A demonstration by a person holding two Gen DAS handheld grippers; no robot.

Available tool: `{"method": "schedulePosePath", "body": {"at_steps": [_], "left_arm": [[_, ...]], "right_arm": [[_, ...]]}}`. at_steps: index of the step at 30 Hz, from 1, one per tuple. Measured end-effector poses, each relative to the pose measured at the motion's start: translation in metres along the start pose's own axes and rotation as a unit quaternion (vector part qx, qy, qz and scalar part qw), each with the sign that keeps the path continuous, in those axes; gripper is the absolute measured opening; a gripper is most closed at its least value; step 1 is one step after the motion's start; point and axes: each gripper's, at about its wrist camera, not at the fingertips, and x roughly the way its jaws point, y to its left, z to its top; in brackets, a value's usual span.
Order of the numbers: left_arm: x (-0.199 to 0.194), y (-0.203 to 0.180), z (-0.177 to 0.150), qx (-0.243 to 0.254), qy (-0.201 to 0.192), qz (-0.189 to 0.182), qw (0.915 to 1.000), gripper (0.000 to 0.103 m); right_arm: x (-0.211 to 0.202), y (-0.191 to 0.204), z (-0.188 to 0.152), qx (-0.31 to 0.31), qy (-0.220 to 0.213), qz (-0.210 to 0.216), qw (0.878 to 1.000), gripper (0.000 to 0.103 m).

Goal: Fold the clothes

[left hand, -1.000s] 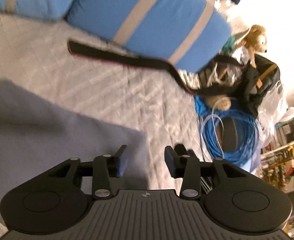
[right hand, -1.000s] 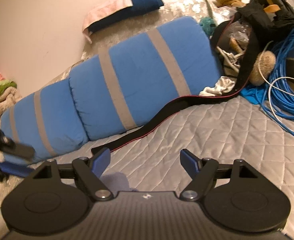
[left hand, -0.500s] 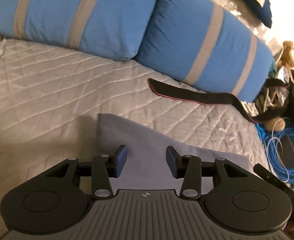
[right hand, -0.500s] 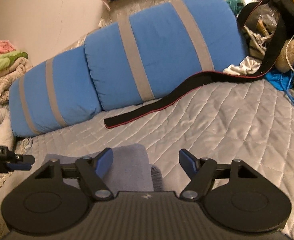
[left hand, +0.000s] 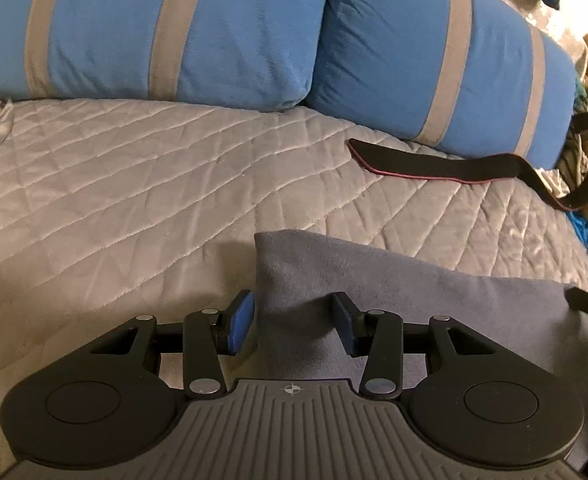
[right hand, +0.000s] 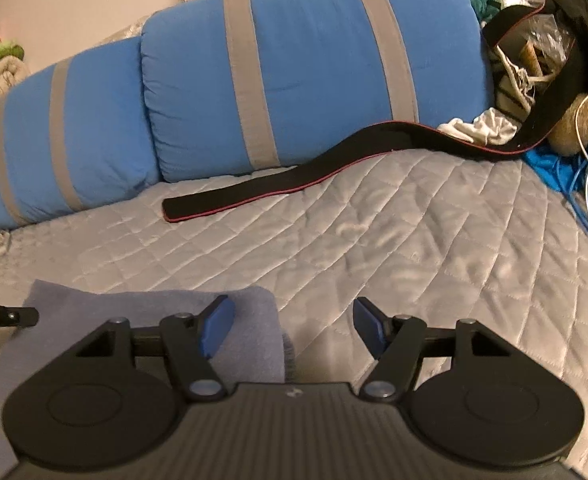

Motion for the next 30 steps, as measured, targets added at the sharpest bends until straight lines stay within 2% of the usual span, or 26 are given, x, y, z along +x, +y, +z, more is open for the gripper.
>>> {"method": "schedulePosePath", "body": {"at_steps": [5,10,11,12,13,14,16,18,21,23,25,30], "left_arm": [[0.008,-0.001,0.003,0.003,-0.007,-0.003,1.0,0.045],[0.004,-0.018,0.001,0.032,-0.02,0.003,0.9993,0.045],[0.003,-0.021,0.0,0.038,-0.022,0.004,0.999,0.044],[0.002,-0.024,0.0,0.044,-0.025,0.005,0.9987,0.043],[0.001,-0.027,-0.001,0.05,-0.027,0.006,0.9984,0.042],[0.0,-0.031,-0.001,0.056,-0.03,0.007,0.998,0.041],[-0.002,-0.037,-0.002,0.067,-0.035,0.01,0.9971,0.033],[-0.003,-0.044,-0.003,0.079,-0.04,0.012,0.996,0.023],[-0.006,-0.053,-0.005,0.096,-0.048,0.015,0.9941,0.015],[0.004,-0.055,-0.008,0.103,-0.032,0.025,0.9938,0.011],[0.014,-0.052,-0.013,0.11,-0.021,0.028,0.9933,0.011],[0.012,-0.055,-0.017,0.116,-0.024,0.036,0.9923,0.011]], "right_arm": [[0.005,0.003,-0.001,-0.012,0.005,-0.018,1.0,0.066],[0.003,0.001,0.001,-0.01,-0.001,-0.024,1.0,0.066],[-0.004,0.004,0.001,-0.019,-0.02,-0.024,0.999,0.061],[-0.01,0.006,0.0,-0.028,-0.04,-0.024,0.999,0.043],[-0.018,0.011,-0.001,-0.046,-0.061,-0.014,0.997,0.03],[-0.025,0.015,-0.003,-0.064,-0.083,-0.004,0.995,0.003],[-0.037,0.024,-0.006,-0.099,-0.11,0.033,0.988,0.001],[-0.04,0.038,-0.013,-0.144,-0.108,0.077,0.981,0.001],[-0.023,0.057,-0.024,-0.193,-0.065,0.039,0.978,0.001],[-0.008,0.054,-0.025,-0.178,-0.025,0.017,0.984,0.001],[-0.002,0.05,-0.022,-0.158,-0.014,0.006,0.987,0.004],[0.007,0.035,-0.021,-0.117,0.014,-0.011,0.993,0.01]]}}
